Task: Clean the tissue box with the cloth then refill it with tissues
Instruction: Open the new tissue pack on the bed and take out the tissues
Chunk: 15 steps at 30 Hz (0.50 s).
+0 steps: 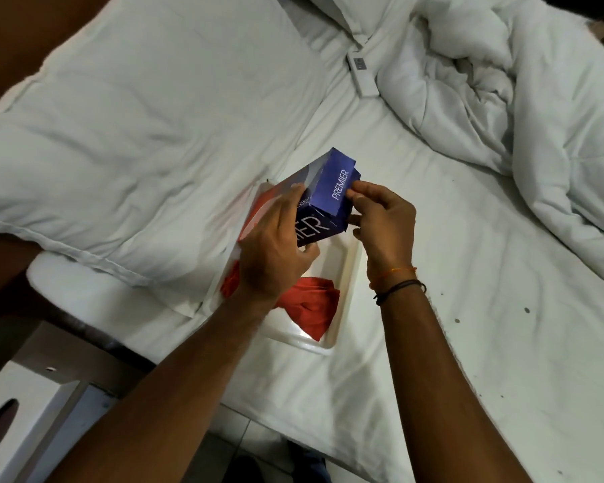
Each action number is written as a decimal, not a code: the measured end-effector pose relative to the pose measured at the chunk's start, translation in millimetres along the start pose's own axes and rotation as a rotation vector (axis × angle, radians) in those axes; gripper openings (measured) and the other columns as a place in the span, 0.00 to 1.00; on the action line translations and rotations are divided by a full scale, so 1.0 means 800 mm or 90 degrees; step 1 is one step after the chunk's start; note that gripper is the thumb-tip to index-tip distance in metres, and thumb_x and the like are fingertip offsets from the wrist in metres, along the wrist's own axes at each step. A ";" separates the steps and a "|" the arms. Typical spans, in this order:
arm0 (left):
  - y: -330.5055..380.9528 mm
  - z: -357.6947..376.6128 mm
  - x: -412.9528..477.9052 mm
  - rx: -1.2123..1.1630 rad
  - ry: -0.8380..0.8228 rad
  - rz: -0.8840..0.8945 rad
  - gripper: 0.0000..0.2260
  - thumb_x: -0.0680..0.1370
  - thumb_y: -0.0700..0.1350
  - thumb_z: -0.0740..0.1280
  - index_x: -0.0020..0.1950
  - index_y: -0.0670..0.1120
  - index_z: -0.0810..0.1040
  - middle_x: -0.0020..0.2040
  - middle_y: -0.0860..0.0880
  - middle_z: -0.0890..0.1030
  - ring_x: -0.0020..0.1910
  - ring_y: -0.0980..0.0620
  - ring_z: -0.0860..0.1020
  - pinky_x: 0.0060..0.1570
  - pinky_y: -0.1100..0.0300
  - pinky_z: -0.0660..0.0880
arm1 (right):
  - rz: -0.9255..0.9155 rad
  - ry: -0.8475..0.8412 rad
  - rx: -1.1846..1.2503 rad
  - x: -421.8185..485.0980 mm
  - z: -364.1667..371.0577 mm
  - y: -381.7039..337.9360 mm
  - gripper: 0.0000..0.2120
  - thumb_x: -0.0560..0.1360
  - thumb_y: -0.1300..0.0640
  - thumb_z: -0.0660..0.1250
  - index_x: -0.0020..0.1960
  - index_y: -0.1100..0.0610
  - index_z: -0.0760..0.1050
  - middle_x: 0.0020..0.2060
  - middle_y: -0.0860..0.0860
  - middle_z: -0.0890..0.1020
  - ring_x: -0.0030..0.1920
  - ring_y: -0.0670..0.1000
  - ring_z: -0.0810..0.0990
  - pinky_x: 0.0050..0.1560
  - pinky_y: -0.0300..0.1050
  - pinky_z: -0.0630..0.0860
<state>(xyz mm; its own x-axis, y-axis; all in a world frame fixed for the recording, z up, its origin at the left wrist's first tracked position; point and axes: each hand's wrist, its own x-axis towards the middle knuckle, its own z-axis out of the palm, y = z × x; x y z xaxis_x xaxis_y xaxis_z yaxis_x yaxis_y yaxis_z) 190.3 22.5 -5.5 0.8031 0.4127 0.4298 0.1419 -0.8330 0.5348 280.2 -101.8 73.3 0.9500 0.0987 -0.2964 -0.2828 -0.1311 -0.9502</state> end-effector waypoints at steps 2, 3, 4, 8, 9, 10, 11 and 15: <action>-0.004 -0.006 -0.003 -0.044 -0.003 -0.033 0.41 0.68 0.51 0.77 0.77 0.46 0.64 0.71 0.49 0.73 0.65 0.51 0.77 0.55 0.60 0.79 | -0.045 0.004 -0.045 0.001 0.004 0.003 0.07 0.74 0.60 0.73 0.52 0.57 0.86 0.42 0.50 0.88 0.39 0.48 0.84 0.44 0.44 0.81; -0.007 -0.009 -0.005 -0.060 -0.010 -0.044 0.41 0.68 0.52 0.77 0.77 0.46 0.64 0.72 0.49 0.73 0.66 0.50 0.76 0.56 0.60 0.79 | -0.066 -0.002 -0.064 0.001 0.007 0.003 0.07 0.74 0.60 0.74 0.52 0.56 0.85 0.43 0.50 0.88 0.41 0.47 0.85 0.49 0.46 0.83; -0.009 -0.011 -0.007 -0.074 -0.013 -0.050 0.41 0.69 0.52 0.78 0.78 0.45 0.63 0.72 0.48 0.73 0.68 0.49 0.75 0.58 0.59 0.79 | -0.088 -0.017 -0.085 0.000 0.012 0.002 0.08 0.73 0.59 0.74 0.53 0.55 0.85 0.43 0.49 0.88 0.45 0.46 0.86 0.52 0.48 0.84; -0.011 -0.017 -0.013 -0.109 0.007 -0.056 0.44 0.69 0.51 0.78 0.79 0.44 0.60 0.73 0.47 0.71 0.71 0.51 0.73 0.60 0.61 0.78 | -0.182 -0.099 -0.168 -0.013 0.038 -0.007 0.12 0.72 0.54 0.75 0.54 0.51 0.85 0.44 0.46 0.87 0.47 0.43 0.85 0.51 0.47 0.84; -0.012 -0.018 -0.014 -0.109 0.012 -0.056 0.46 0.69 0.51 0.78 0.80 0.45 0.57 0.75 0.46 0.69 0.72 0.50 0.71 0.60 0.62 0.78 | -0.201 -0.108 -0.189 -0.017 0.045 -0.009 0.12 0.71 0.52 0.75 0.54 0.50 0.85 0.43 0.45 0.87 0.47 0.41 0.84 0.51 0.44 0.83; -0.013 -0.021 -0.014 -0.107 0.017 -0.054 0.48 0.69 0.52 0.78 0.81 0.46 0.54 0.76 0.47 0.67 0.74 0.49 0.70 0.60 0.62 0.78 | -0.212 -0.116 -0.207 -0.020 0.050 -0.010 0.13 0.70 0.50 0.76 0.54 0.49 0.85 0.42 0.43 0.86 0.46 0.40 0.84 0.51 0.40 0.82; -0.015 -0.024 -0.013 -0.102 0.022 -0.046 0.50 0.69 0.53 0.78 0.82 0.47 0.51 0.78 0.47 0.65 0.74 0.49 0.70 0.58 0.63 0.78 | -0.217 -0.126 -0.220 -0.023 0.054 -0.010 0.14 0.70 0.48 0.77 0.54 0.48 0.85 0.41 0.43 0.85 0.45 0.40 0.83 0.50 0.37 0.81; -0.028 -0.037 -0.009 -0.051 0.018 0.043 0.50 0.72 0.57 0.77 0.83 0.53 0.46 0.81 0.46 0.59 0.73 0.48 0.71 0.53 0.63 0.79 | -0.287 -0.112 -0.302 -0.032 0.064 -0.010 0.11 0.72 0.48 0.76 0.53 0.49 0.84 0.39 0.44 0.83 0.42 0.44 0.81 0.47 0.36 0.79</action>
<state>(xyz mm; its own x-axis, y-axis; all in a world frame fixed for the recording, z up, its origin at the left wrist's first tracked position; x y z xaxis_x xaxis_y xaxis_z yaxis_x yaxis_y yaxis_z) 164.4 48.9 1.2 0.7926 0.3673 0.4866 0.0397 -0.8275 0.5600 251.5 -52.5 83.5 0.9144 0.3987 0.0697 0.2631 -0.4548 -0.8508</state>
